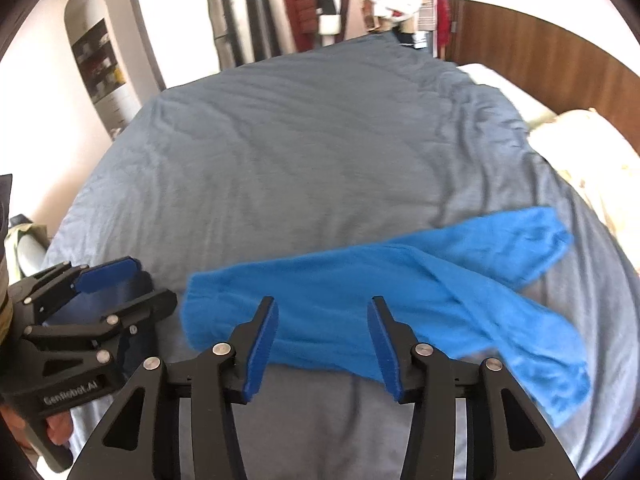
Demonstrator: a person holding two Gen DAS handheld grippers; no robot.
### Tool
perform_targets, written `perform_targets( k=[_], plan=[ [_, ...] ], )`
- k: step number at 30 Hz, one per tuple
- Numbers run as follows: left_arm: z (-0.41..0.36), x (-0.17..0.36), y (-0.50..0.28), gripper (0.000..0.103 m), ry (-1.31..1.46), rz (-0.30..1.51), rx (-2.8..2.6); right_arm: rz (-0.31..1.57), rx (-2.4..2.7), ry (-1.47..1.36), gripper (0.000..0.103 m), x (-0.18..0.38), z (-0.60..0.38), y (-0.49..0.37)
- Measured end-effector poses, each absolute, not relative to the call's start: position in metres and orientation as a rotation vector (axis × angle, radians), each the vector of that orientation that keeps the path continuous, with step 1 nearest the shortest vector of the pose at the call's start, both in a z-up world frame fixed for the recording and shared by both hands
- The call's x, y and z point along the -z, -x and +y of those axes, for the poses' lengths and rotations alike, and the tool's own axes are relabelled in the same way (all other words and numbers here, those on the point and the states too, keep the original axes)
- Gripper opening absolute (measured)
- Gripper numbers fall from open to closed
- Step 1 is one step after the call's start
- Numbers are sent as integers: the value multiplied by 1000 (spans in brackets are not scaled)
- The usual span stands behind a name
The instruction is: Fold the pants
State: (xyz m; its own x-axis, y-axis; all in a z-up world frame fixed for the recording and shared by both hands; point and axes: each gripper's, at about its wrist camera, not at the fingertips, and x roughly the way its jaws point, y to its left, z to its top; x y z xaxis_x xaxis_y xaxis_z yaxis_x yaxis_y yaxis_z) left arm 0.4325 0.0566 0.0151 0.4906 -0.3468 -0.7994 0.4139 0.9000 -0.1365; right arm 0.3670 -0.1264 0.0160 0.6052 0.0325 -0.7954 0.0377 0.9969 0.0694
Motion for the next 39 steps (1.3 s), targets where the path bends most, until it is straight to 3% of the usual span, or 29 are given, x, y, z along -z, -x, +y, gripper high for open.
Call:
perform_targets(
  k=[15, 39],
  plan=[
    [-84, 0, -377, 60, 26, 987, 364, 916, -28, -63, 47, -11, -276, -290],
    [-188, 35, -362, 62, -132, 1015, 572, 998, 124, -154, 47, 39, -370, -241]
  ],
)
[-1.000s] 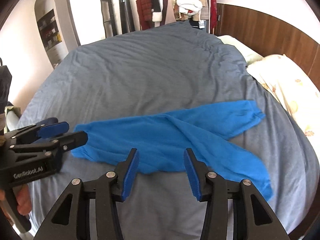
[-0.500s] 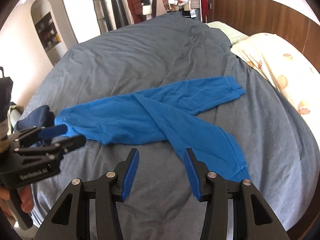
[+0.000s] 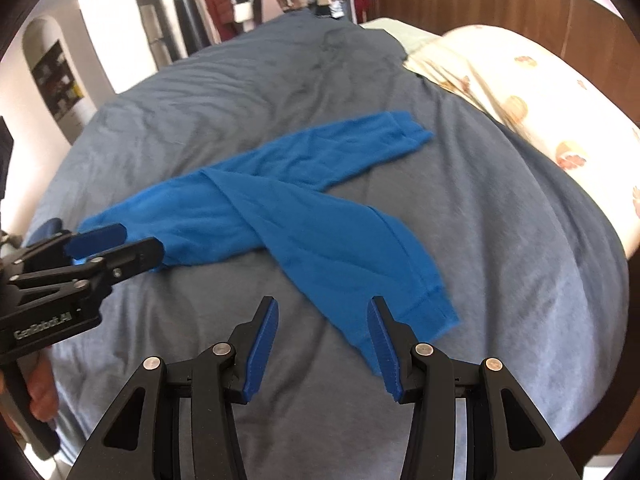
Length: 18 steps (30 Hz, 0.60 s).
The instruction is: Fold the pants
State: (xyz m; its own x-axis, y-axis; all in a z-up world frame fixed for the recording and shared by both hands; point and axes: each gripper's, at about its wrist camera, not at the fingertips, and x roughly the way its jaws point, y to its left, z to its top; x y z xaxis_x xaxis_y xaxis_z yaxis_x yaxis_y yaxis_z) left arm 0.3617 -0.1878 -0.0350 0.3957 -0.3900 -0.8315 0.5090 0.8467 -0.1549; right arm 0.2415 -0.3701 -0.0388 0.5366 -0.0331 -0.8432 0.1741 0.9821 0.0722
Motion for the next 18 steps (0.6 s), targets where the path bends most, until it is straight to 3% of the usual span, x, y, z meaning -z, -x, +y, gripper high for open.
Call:
perform_targets(
  k=[18],
  plan=[
    [-214, 70, -377, 62, -298, 1037, 793, 1129, 245, 63, 46, 67, -355, -242]
  ],
)
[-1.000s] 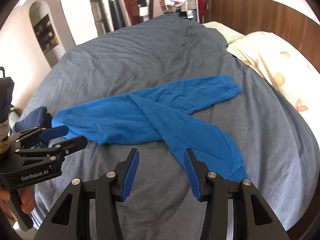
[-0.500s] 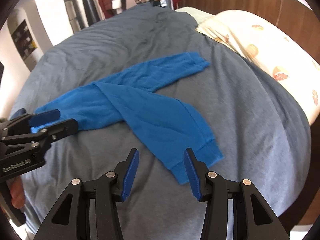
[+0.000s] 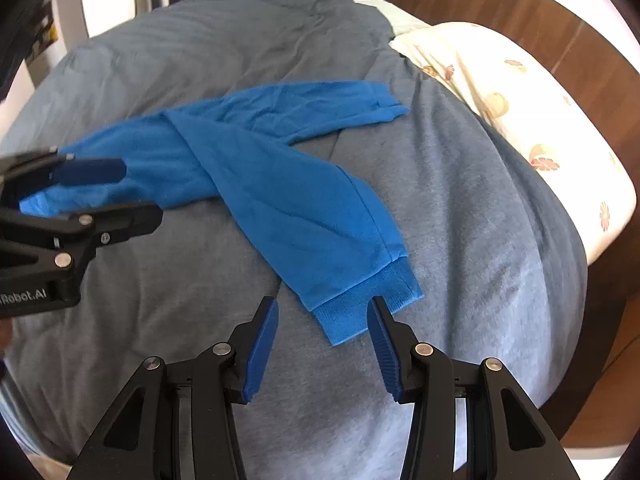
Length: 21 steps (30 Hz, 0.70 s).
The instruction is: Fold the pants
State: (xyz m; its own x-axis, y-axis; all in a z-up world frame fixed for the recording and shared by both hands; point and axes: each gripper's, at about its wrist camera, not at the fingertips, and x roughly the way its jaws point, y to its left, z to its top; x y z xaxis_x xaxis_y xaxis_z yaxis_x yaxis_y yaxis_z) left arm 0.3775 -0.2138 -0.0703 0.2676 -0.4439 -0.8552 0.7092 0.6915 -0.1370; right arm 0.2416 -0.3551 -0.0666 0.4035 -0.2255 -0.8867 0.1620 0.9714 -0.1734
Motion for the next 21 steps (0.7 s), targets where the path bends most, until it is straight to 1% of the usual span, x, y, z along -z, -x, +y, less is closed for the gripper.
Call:
perform_targets(
  k=[6, 9, 15, 16, 17, 21],
  plan=[
    [-228, 84, -378, 62, -318, 1090, 750, 1202, 186, 110, 46, 100, -363, -245],
    [-236, 95, -378, 62, -337, 1130, 734, 1209, 169, 192, 46, 111, -362, -243],
    [-249, 106, -381, 62, -331, 1172, 720, 1217, 130, 241, 43, 120, -370, -247],
    [-251, 108, -383, 62, -335, 1176, 720, 1222, 126, 240, 40, 121, -370, -248],
    [-253, 109, -383, 62, -338, 1177, 722, 1226, 119, 237, 39, 123, -371, -248],
    [-260, 115, -386, 62, -353, 1186, 735, 1233, 115, 263, 39, 128, -370, -251]
  ],
)
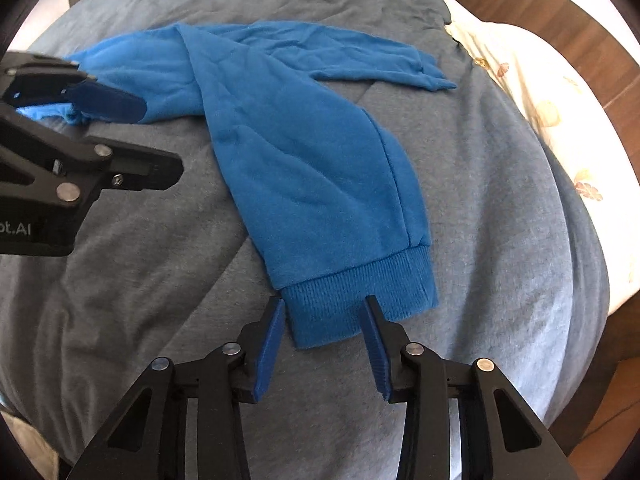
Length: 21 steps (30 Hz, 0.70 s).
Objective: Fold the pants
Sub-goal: 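Grasp the ribbed leg cuff with the right gripper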
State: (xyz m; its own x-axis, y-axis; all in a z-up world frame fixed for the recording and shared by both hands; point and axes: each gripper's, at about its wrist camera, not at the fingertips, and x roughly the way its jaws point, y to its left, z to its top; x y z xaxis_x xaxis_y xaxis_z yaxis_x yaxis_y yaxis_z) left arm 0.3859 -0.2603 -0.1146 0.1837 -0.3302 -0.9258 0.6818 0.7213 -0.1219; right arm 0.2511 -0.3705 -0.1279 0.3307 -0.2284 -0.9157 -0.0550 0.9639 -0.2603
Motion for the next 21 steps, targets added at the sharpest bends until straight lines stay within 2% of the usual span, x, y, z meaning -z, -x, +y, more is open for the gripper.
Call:
perform_targets(
  k=[3, 6, 7, 10, 17, 21],
  plan=[
    [-263, 117, -386, 62, -369, 1194, 741, 1244, 109, 283, 38, 133, -368, -254],
    [-263, 117, -389, 62, -378, 1192, 739, 1248, 99, 266, 22, 129, -370, -255],
    [-262, 115, -390, 62, -380, 1190, 736, 1245, 88, 254, 14, 125, -371, -255],
    [-262, 110, -395, 62, -372, 1180, 730, 1223, 84, 220, 8, 109, -375, -254],
    [-269, 86, -410, 62, -339, 1113, 721, 1142, 142, 101, 6, 54, -410, -271],
    [-284, 73, -421, 63, -368, 1033, 738, 1107, 162, 106, 6, 40, -429, -288]
  ],
)
